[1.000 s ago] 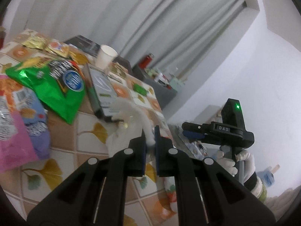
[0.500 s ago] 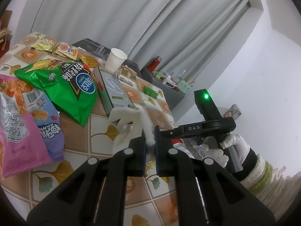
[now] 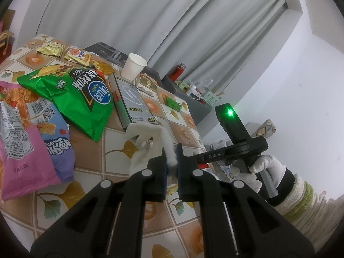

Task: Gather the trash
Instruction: 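Hold the glove in the left tool while the right tool grasps the yellow snack bag, then carry the glove in the left tool while the right tool carries the yellow bag to the wastebasket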

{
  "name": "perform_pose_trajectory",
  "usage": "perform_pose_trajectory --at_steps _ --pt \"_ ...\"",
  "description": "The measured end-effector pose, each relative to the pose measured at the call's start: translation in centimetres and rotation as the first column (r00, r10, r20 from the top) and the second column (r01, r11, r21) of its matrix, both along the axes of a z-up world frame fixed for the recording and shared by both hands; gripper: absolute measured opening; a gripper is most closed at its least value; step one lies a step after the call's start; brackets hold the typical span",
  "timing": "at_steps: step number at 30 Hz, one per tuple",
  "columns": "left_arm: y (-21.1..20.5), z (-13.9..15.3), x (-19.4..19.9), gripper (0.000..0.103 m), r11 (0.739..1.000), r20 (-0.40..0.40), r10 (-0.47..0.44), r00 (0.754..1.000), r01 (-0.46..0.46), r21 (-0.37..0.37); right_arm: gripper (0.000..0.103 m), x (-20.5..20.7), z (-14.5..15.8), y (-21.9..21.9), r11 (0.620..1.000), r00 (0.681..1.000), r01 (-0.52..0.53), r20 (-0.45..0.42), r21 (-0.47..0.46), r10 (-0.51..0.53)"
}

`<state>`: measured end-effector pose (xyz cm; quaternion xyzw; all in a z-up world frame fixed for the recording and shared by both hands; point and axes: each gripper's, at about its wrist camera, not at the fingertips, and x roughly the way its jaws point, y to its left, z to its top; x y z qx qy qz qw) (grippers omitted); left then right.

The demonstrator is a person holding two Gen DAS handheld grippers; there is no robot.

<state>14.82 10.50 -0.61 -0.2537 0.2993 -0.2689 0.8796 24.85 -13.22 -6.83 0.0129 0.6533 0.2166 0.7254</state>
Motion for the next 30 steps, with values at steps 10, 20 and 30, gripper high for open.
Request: perform_pose_trajectory --at_steps 10,20,30 --pt "0.5 0.4 -0.2 0.006 1.000 0.020 0.010 1.000 -0.010 -0.018 0.004 0.0 1.6 0.0 0.999 0.995 0.034 0.095 0.027 -0.037" --pt "1.4 3.5 -0.9 0.006 0.992 0.127 0.014 0.992 0.002 -0.123 0.003 0.2 5.6 -1.7 0.993 0.976 0.087 0.195 0.077 -0.100" --pt "0.0 8.1 -2.8 0.006 0.994 0.222 -0.008 0.975 0.033 -0.106 0.003 -2.4 11.8 -5.5 0.971 0.928 0.143 0.316 0.191 -0.198"
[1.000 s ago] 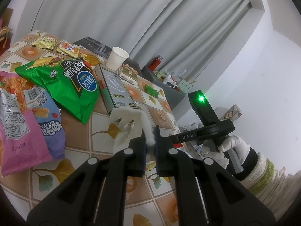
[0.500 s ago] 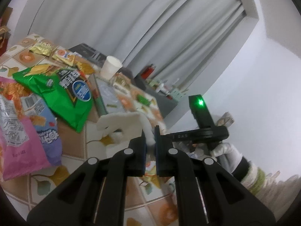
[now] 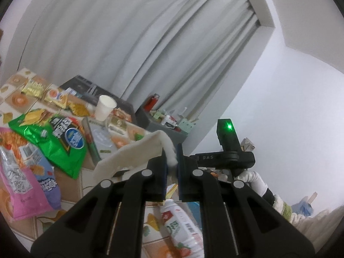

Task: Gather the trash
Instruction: 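Carry the glove in the left tool while the right tool carries the yellow bag to the wastebasket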

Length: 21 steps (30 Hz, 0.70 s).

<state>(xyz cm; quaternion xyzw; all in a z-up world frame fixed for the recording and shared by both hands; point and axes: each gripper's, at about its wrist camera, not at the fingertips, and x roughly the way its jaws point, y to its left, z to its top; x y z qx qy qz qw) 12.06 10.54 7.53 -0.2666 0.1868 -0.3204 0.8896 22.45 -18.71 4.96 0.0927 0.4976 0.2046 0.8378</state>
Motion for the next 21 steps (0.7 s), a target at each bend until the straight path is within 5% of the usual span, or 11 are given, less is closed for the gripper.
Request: perform_pose_trajectory --at_steps 11,21 --pt "-6.7 2.2 -2.5 0.006 0.988 0.017 -0.147 0.989 0.146 0.047 0.003 -6.9 3.5 -10.3 0.986 0.983 0.160 0.084 0.043 -0.163" --pt "-16.9 3.4 -0.9 0.006 0.929 -0.027 -0.357 0.934 0.358 0.092 0.003 -14.1 3.8 -21.7 0.930 0.926 0.353 0.101 0.100 -0.363"
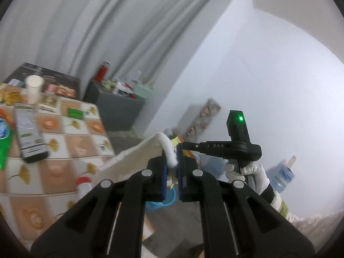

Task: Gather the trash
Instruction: 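Carry the glove in the left tool while the right tool carries the yellow bag to the wastebasket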

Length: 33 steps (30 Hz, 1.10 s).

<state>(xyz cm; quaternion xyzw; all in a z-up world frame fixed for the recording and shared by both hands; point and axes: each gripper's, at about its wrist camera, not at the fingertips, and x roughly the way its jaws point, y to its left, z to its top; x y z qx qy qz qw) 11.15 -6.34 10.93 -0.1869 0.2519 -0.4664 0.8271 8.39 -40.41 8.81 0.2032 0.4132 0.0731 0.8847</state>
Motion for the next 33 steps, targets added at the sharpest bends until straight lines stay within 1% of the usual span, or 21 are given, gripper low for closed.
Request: perform_pose_trajectory --at_steps 3,5,8,10,12,15,16,18,19,20,23,25,26,27,30,31,32,33 --pt "-3.7 0.8 0.7 0.006 0.997 0.004 -0.070 0.998 0.069 0.044 0.003 -2.0 -0.4 -3.5 0.997 0.998 0.068 0.003 0.020 -0.068" --pt "-6.2 1.3 1.0 0.006 0.990 0.006 -0.120 0.993 0.119 0.076 0.003 -2.9 -0.7 -5.1 0.994 0.994 0.105 -0.001 0.025 -0.105" --pt "-10.5 1.6 1.6 0.006 0.972 -0.015 -0.193 0.981 0.193 0.132 0.003 -4.3 -1.7 -7.9 0.984 0.984 0.179 -0.017 0.021 -0.179" --pt "-14.0 1.4 2.3 0.006 0.952 -0.036 -0.248 0.968 0.250 0.177 0.003 -5.2 -2.8 -10.0 0.973 0.973 0.229 -0.033 0.028 -0.228" --pt "-17.0 1.1 2.7 0.006 0.933 -0.042 -0.277 0.960 0.279 0.227 0.003 -6.0 -4.2 -12.0 0.960 0.960 0.276 -0.051 0.039 -0.274" --pt "-22.8 -0.5 4.0 0.006 0.887 -0.090 -0.334 0.938 0.345 0.306 0.003 -7.0 -7.2 -15.3 0.933 0.934 0.351 -0.096 0.073 -0.344" --pt "-24.9 -1.4 4.5 0.006 0.867 -0.121 -0.354 0.927 0.374 0.329 0.003 -7.1 -8.2 -16.3 0.924 0.925 0.374 -0.112 0.085 -0.364" --pt "-28.0 -3.2 5.6 0.006 0.843 -0.177 -0.366 0.914 0.406 0.353 0.003 -7.3 -10.7 -18.7 0.896 0.898 0.430 -0.155 0.109 -0.412" --pt "-29.8 -4.3 6.2 0.006 0.828 -0.213 -0.374 0.902 0.429 0.360 0.003 -7.4 -12.2 -19.9 0.880 0.882 0.460 -0.181 0.122 -0.436" --pt "-31.7 -5.7 6.9 0.006 0.814 -0.254 -0.379 0.890 0.451 0.367 0.003 -7.3 -13.0 -20.6 0.870 0.872 0.476 -0.196 0.129 -0.448" --pt "-36.5 -9.8 8.9 0.006 0.777 -0.337 -0.385 0.859 0.499 0.384 0.003 -7.3 -17.2 -23.8 0.820 0.819 0.555 -0.266 0.140 -0.509" --pt "-38.9 -12.3 10.0 0.006 0.761 -0.361 -0.378 0.853 0.508 0.403 0.003 -7.0 -19.5 -25.2 0.795 0.791 0.590 -0.299 0.142 -0.534" --pt "-40.6 -14.1 10.9 0.006 0.748 -0.375 -0.374 0.848 0.515 0.419 0.003 -6.9 -20.5 -25.8 0.785 0.779 0.604 -0.312 0.139 -0.544" --pt "-41.5 -15.2 11.3 0.006 0.740 -0.382 -0.365 0.849 0.514 0.434 0.003 -6.4 -21.8 -26.5 0.772 0.762 0.622 -0.330 0.134 -0.557" --pt "-44.4 -18.8 12.7 0.006 0.727 -0.411 -0.341 0.846 0.514 0.455 0.003 -5.1 -25.1 -27.9 0.744 0.731 0.655 -0.363 0.134 -0.578" --pt "-45.5 -20.3 13.1 0.014 0.715 -0.422 -0.339 0.841 0.521 0.466 0.004 -4.4 -26.4 -28.3 0.737 0.722 0.663 -0.375 0.135 -0.581" --pt "-46.3 -21.4 13.5 0.023 0.699 -0.438 -0.346 0.830 0.539 0.470 0.004 -3.7 -27.6 -28.6 0.731 0.714 0.670 -0.384 0.129 -0.586" --pt "-47.4 -22.8 13.7 0.043 0.671 -0.460 -0.347 0.817 0.559 0.487 0.006 -3.2 -28.6 -29.0 0.730 0.707 0.673 -0.392 0.117 -0.589"
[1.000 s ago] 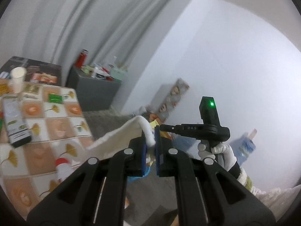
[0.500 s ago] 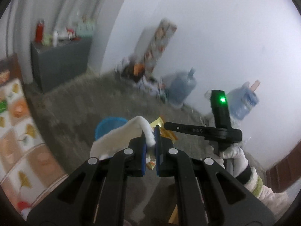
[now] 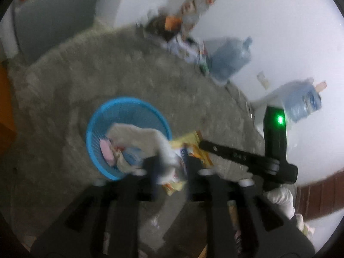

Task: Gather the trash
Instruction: 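Carry the glove in the left tool while the right tool carries the yellow bag to the wastebasket, then open both tools over the wastebasket to drop glove and yellow bag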

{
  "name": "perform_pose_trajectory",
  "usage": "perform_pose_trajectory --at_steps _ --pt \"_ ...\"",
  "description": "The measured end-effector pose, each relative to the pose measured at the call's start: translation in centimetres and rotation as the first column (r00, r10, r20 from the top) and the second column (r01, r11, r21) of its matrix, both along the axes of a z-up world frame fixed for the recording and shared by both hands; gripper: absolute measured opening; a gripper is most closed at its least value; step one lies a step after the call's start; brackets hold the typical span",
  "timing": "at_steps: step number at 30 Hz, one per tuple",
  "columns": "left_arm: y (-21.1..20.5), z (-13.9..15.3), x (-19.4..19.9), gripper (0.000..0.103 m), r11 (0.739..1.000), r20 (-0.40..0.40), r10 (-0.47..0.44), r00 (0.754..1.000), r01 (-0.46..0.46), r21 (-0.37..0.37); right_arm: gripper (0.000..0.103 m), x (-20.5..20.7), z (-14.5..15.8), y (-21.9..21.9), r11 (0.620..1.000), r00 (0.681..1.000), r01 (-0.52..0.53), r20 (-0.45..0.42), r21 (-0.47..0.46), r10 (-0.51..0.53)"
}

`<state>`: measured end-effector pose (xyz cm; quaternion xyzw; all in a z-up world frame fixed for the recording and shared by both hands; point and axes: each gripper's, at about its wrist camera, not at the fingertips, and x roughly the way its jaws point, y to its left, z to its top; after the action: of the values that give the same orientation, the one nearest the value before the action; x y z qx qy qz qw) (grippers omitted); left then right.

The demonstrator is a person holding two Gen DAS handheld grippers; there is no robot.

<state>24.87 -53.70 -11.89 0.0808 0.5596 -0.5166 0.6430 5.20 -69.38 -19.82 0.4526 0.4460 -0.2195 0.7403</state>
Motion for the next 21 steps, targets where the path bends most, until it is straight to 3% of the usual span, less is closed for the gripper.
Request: perform_pose_trajectory --at_steps 1,2,3,6,10,13,15,17,19,21 --pt "-0.9 -1.6 0.2 0.052 0.999 0.014 -0.003 1.000 0.002 0.054 0.016 0.5 -1.4 -0.3 1.000 1.000 0.007 -0.026 -0.003 -0.007" --pt "-1.6 -2.6 0.2 0.052 0.996 0.037 0.006 0.999 -0.009 0.084 0.028 1.0 -3.2 -0.6 1.000 0.998 0.030 -0.058 0.009 -0.029" --pt "-1.7 -3.1 0.2 0.053 0.995 0.051 0.008 0.999 -0.013 0.099 0.048 1.0 -4.3 -0.8 0.999 0.996 0.048 -0.071 0.020 -0.047" --pt "-1.6 -4.0 0.5 0.060 0.995 0.043 0.023 0.999 -0.027 0.101 0.050 0.8 -6.7 -0.9 0.996 0.990 0.089 -0.109 0.016 -0.087" --pt "0.0 -2.1 0.2 0.065 0.998 0.066 0.019 0.998 -0.023 0.060 0.050 -0.3 -6.7 -0.1 0.996 0.993 0.083 -0.089 0.011 -0.082" --pt "1.2 0.2 0.1 0.066 0.999 0.088 0.015 0.996 -0.018 0.033 0.050 -1.4 -4.2 0.9 0.996 0.996 0.061 -0.059 -0.067 -0.065" --pt "4.3 3.5 0.2 0.066 1.000 0.068 0.022 0.997 -0.021 -0.018 0.052 -2.5 -1.4 2.4 0.989 0.999 0.039 -0.021 -0.144 -0.042" --pt "7.5 6.5 0.3 0.069 0.997 0.072 0.035 0.997 -0.030 -0.070 0.065 -3.8 2.0 4.6 0.968 1.000 0.013 0.025 -0.251 -0.007" --pt "12.0 10.0 0.5 0.074 0.989 0.093 0.074 0.993 -0.060 -0.137 0.084 -4.5 4.5 6.6 0.941 0.998 -0.017 0.058 -0.338 0.039" --pt "17.9 13.6 0.8 0.076 0.967 0.113 0.171 0.979 -0.144 -0.211 0.092 -4.8 6.8 9.3 0.905 0.993 -0.076 0.054 -0.418 0.108"
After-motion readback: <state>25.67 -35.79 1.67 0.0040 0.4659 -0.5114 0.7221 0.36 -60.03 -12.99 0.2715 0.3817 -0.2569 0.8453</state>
